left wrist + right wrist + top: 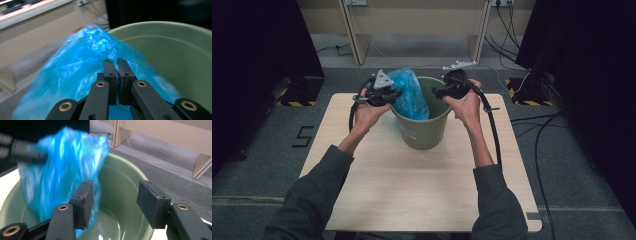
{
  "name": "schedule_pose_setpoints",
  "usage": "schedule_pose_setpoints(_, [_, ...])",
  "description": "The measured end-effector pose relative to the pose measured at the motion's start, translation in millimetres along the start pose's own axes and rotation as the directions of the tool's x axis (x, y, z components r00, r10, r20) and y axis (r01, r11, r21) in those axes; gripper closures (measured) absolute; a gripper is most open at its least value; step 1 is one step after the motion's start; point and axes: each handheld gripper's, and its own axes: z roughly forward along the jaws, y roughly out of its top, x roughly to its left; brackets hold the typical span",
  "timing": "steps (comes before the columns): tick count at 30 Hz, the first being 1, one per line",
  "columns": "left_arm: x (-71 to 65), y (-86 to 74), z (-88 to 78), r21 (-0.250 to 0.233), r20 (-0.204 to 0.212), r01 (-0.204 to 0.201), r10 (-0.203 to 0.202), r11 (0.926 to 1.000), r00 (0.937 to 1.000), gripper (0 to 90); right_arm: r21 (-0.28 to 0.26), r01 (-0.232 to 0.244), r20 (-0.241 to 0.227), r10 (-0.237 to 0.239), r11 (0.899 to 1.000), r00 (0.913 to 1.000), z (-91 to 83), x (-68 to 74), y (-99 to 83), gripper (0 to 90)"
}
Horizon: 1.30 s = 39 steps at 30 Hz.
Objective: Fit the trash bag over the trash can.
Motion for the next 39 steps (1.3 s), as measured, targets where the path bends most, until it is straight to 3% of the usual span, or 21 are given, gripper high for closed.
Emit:
schedule_pose_setpoints(4, [-29.0, 3.5, 2.8, -0.020, 0.084, -0.029, 0.030, 0.9994, 0.9960, 86.7, -0.030, -0.020, -0.033, 0.019, 0.999, 0.9993, 1.7, 5.8, 12.4, 42.5])
schedule_pose_setpoints(6, [-38.5, 3.7, 4.4, -0.018, 0.104, -0.048, 0.049, 0.9987, 0.9934, 86.4, -0.027, -0.011, -0.038, 0.010, 1.000, 0.9992, 4.6, 10.6, 17.2, 40.7])
schedule_pose_setpoints(8, [-44.0, 3.5, 6.7, -0.011, 0.117, -0.063, 0.064, 0.9979, 0.9911, 85.9, -0.026, -0.013, -0.054, 0.011, 1.000, 0.9985, 8.4, 14.4, 20.6, 40.2])
schedule_pose_setpoints(11, [-47.9, 3.9, 7.4, -0.012, 0.130, -0.069, 0.070, 0.9976, 0.9891, 85.2, -0.026, -0.023, -0.119, 0.020, 0.999, 0.9927, 16.6, 19.9, 22.6, 39.7])
schedule_pose_setpoints(13, [-48.5, 4.6, 5.2, -0.017, 0.138, -0.070, 0.072, 0.9974, 0.9878, 83.9, 0.008, -0.022, -0.149, 0.023, 1.000, 0.9886, 24.9, 24.0, 20.6, 45.1])
schedule_pose_setpoints(15, [-46.4, 5.2, 1.1, -0.020, 0.146, -0.064, 0.066, 0.9977, 0.9871, 80.2, 0.050, 0.023, -0.142, -0.016, 0.998, 0.9897, 31.4, 25.3, 16.8, 62.0])
schedule_pose_setpoints(17, [-39.6, 5.9, -7.0, -0.031, 0.147, -0.036, 0.040, 0.9989, 0.9883, 68.1, 0.104, 0.103, -0.114, -0.092, 0.989, 0.9893, 36.3, 23.6, 10.2, 76.7])
schedule_pose_setpoints(18, [-35.1, 6.1, -11.3, -0.044, 0.142, -0.019, 0.025, 0.9988, 0.9895, 63.1, 0.121, 0.119, -0.100, -0.108, 0.985, 0.9891, 36.0, 22.0, 7.7, 80.5])
schedule_pose_setpoints(21, [-17.2, 5.9, -22.6, -0.065, 0.104, 0.024, -0.017, 0.9976, 0.9944, 51.9, 0.141, 0.133, -0.085, -0.122, 0.981, 0.9889, 31.5, 14.1, 2.1, 85.8])
schedule_pose_setpoints(24, [5.3, 1.2, -28.8, -0.071, 0.071, 0.092, -0.087, 0.9932, 0.9937, 44.9, 0.169, 0.130, -0.064, -0.121, 0.977, 0.9906, 24.8, 5.0, -7.2, 86.0])
schedule_pose_setpoints(28, [27.4, -9.1, -22.0, -0.036, 0.016, 0.157, -0.157, 0.9868, 0.9875, 38.8, 0.189, 0.133, -0.046, -0.127, 0.973, 0.9908, 19.1, -0.7, -19.9, 83.0])
schedule_pose_setpoints(31, [31.3, -16.2, -8.6, 0.007, 0.006, 0.172, -0.172, 0.9851, 0.9851, 35.2, 0.213, 0.132, -0.011, -0.133, 0.968, 0.9911, 16.2, -2.2, -24.7, 70.2])
schedule_pose_setpoints(33, [30.8, -19.1, -0.3, 0.023, 0.001, 0.171, -0.171, 0.9850, 0.9853, 35.9, 0.206, 0.120, 0.043, -0.131, 0.971, 0.9904, 13.5, -0.7, -22.6, 58.2])
schedule_pose_setpoints(36, [28.7, -19.8, 7.3, 0.015, 0.016, 0.168, -0.168, 0.9856, 0.9856, 45.2, 0.134, 0.089, 0.049, -0.096, 0.987, 0.9942, 8.0, 4.3, -14.4, 47.5])
schedule_pose_setpoints(39, [24.7, -17.3, 12.0, 0.003, 0.012, 0.123, -0.123, 0.9924, 0.9923, 68.4, 0.092, 0.081, 0.022, -0.084, 0.992, 0.9963, 5.4, 12.2, -6.9, 41.9])
